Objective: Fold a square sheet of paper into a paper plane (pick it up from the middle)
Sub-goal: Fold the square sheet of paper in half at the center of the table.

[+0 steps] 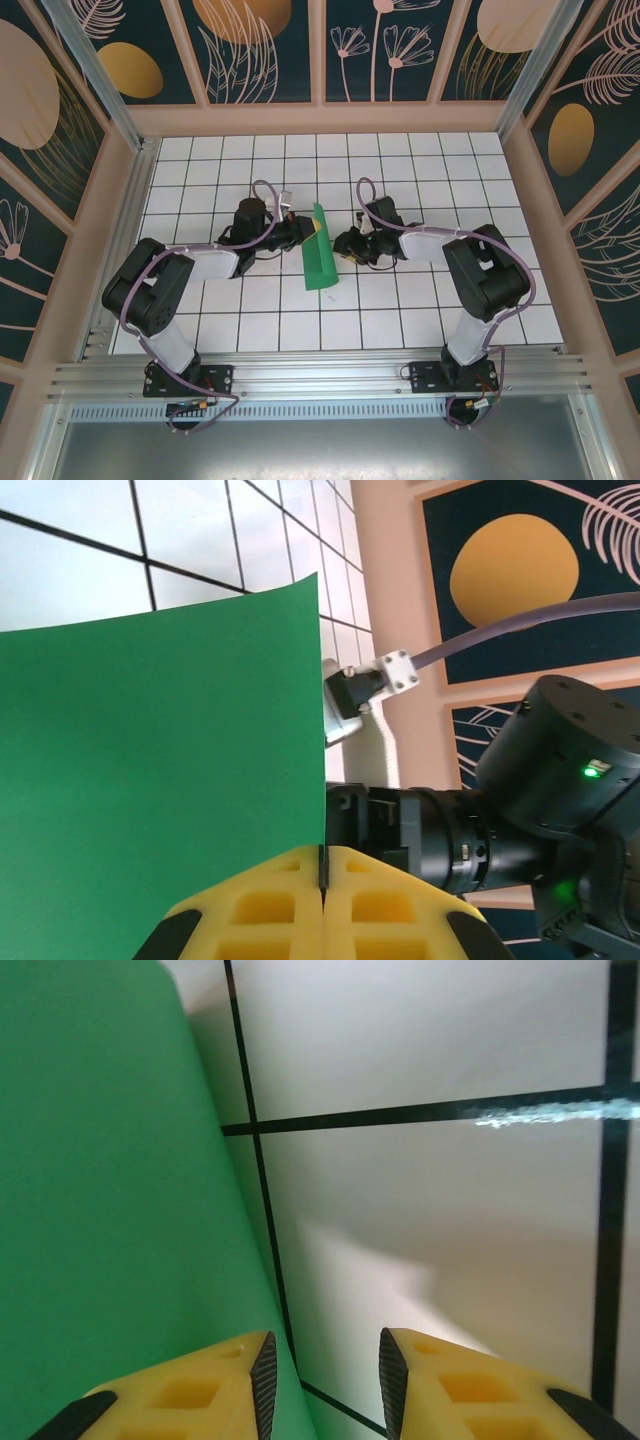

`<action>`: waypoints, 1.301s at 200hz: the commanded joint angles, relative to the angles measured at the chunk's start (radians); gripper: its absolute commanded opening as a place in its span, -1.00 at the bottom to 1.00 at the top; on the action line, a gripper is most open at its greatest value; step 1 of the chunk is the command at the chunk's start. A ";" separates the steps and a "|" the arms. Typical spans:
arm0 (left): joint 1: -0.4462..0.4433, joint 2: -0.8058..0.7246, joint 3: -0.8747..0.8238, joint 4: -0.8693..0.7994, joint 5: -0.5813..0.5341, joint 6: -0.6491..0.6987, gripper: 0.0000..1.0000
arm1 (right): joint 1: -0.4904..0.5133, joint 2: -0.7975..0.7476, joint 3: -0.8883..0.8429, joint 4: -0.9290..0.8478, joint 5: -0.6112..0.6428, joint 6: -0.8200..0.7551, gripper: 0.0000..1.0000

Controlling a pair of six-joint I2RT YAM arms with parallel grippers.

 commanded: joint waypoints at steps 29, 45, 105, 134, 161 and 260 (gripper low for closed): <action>-0.004 0.050 0.013 -0.143 -0.069 0.104 -1.00 | -0.059 -0.128 -0.029 -0.061 0.113 -0.011 -0.15; -0.005 0.069 0.020 -0.168 -0.075 0.126 -1.00 | -0.067 -0.154 -0.038 -0.050 0.096 -0.040 -0.05; -0.006 0.108 0.089 -0.341 -0.150 0.239 -1.00 | -0.003 -0.080 0.041 -0.082 0.007 -0.165 0.31; -0.005 0.121 0.141 -0.455 -0.196 0.320 -1.00 | 0.036 -0.024 0.091 -0.128 0.014 -0.204 0.31; -0.005 0.144 0.173 -0.511 -0.202 0.365 -1.00 | 0.041 0.016 0.114 -0.145 0.014 -0.211 0.28; -0.004 0.167 0.213 -0.572 -0.241 0.403 -1.00 | 0.067 0.109 0.190 -0.193 0.026 -0.234 0.13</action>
